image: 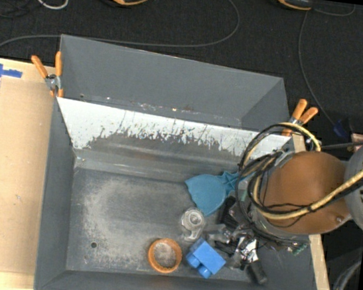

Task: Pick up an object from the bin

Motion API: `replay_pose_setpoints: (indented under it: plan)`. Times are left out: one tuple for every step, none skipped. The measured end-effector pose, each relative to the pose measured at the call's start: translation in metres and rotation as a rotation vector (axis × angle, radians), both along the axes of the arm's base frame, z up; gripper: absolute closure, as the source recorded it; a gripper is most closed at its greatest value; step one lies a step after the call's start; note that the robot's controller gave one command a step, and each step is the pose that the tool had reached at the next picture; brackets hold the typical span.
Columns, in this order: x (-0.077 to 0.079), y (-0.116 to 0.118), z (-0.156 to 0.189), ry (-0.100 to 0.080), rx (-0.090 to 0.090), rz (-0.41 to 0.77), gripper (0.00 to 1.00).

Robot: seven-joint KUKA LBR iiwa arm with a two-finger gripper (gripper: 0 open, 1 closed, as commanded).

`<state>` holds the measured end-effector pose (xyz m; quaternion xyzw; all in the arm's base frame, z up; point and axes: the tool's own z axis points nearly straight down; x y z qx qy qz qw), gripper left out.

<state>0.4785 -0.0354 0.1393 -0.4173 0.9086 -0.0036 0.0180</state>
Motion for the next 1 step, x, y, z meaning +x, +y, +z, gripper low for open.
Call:
replay_pose_setpoints:
  plan:
    - [0.0003, 0.0, 0.0305, -0.001, 0.0, -0.001, 1.0]
